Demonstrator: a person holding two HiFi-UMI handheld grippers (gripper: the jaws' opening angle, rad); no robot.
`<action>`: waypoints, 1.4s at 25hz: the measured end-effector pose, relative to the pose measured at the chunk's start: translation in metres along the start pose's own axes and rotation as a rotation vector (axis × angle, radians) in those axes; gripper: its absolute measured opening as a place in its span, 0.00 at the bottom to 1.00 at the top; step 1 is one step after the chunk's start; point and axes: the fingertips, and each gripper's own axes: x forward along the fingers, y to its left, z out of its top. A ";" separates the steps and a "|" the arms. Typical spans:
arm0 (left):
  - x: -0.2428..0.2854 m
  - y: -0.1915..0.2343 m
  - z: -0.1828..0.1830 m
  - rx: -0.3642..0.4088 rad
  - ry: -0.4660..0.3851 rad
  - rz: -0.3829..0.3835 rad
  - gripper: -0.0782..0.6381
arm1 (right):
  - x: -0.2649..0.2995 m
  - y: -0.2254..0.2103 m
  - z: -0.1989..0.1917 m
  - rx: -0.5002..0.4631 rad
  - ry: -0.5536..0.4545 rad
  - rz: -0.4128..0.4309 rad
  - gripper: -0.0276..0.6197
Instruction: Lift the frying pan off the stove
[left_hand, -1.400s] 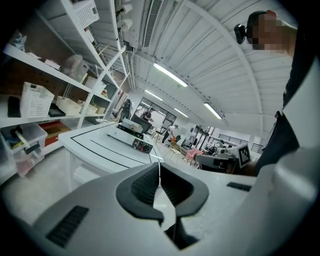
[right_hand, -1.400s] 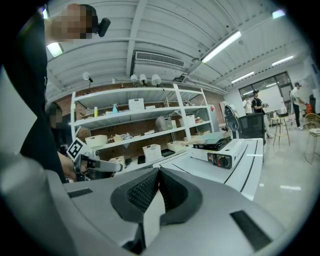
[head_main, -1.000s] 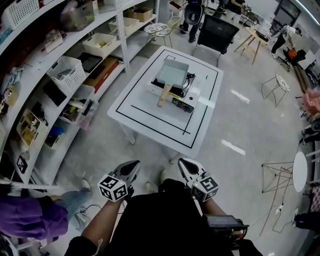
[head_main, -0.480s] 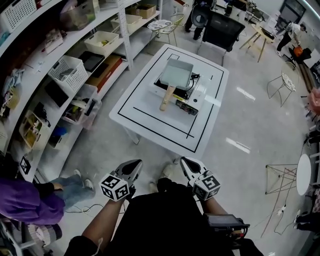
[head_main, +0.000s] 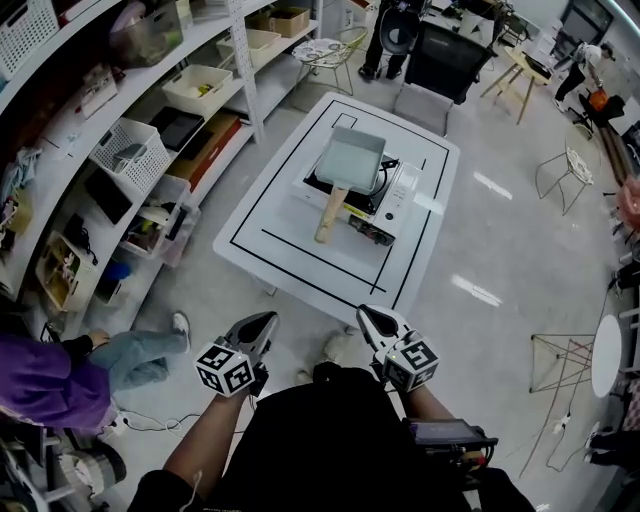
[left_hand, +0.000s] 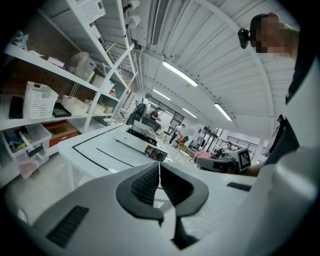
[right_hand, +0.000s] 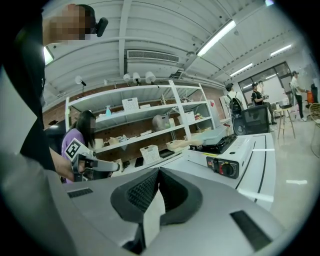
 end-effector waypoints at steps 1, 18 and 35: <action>0.003 0.003 0.003 -0.001 0.000 0.003 0.13 | 0.004 -0.004 0.003 -0.001 -0.001 0.002 0.08; 0.070 0.038 0.057 -0.045 -0.021 0.030 0.13 | 0.042 -0.074 0.035 0.026 -0.019 0.017 0.08; 0.108 0.057 0.083 -0.063 -0.010 0.073 0.13 | 0.060 -0.118 0.060 0.062 -0.068 0.035 0.08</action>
